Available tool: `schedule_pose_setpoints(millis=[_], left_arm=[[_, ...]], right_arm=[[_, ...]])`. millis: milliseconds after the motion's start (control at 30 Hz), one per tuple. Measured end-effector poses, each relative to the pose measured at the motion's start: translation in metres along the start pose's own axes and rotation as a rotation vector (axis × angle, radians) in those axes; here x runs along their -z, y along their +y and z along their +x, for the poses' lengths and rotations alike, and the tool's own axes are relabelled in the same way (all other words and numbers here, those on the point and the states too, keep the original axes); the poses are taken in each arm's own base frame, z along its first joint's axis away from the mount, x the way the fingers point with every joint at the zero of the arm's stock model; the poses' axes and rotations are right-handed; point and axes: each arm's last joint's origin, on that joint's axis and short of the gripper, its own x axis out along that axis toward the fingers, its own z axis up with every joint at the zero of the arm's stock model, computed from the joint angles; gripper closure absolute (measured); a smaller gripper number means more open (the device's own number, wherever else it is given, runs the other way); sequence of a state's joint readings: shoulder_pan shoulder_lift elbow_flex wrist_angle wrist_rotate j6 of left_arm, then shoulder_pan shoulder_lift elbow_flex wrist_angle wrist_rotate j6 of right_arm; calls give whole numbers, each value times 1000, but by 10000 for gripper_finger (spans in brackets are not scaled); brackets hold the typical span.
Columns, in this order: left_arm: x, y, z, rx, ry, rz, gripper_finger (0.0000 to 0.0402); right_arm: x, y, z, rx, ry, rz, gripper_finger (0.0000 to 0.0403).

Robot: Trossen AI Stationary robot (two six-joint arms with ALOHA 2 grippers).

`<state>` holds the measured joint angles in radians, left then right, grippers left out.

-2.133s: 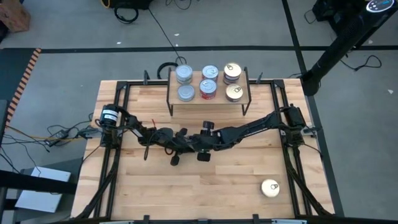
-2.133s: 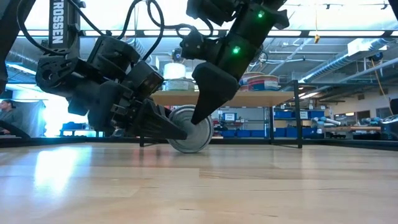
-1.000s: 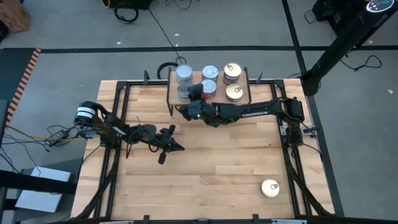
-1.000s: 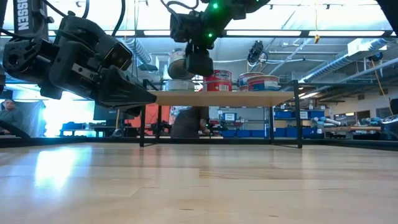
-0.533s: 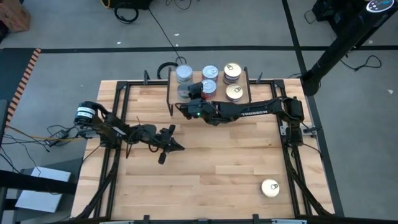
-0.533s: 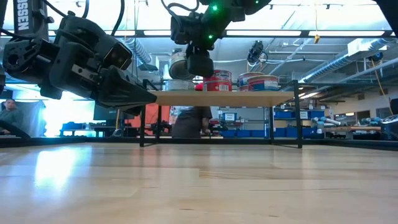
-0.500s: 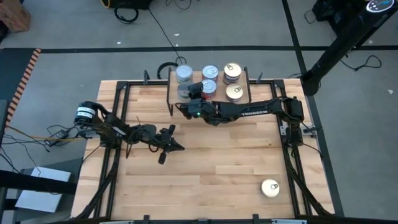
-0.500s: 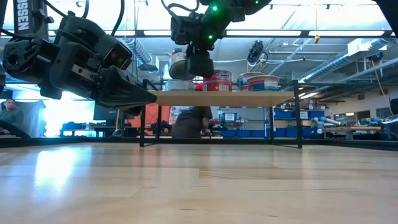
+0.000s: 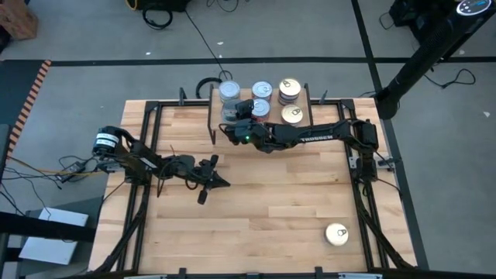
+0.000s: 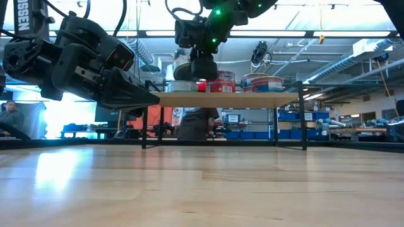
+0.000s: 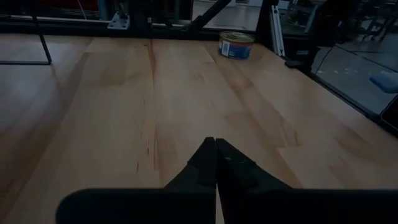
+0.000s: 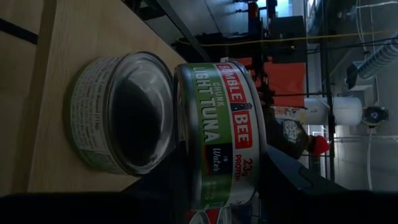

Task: Stack canned seafood by type on shelf
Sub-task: Stack the green and white tuna can on top of the green and white tuna can on the shelf

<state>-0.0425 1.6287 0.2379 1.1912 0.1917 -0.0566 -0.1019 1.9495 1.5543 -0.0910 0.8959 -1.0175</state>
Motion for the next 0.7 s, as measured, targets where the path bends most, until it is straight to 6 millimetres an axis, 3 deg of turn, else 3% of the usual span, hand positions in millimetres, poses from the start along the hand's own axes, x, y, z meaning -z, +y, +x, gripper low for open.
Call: schedule_pose_setpoints(millis=[700], left_arm=[[1, 0, 0, -1, 6, -2, 399]], right_arm=[[2, -1, 3, -5, 1, -2, 259]])
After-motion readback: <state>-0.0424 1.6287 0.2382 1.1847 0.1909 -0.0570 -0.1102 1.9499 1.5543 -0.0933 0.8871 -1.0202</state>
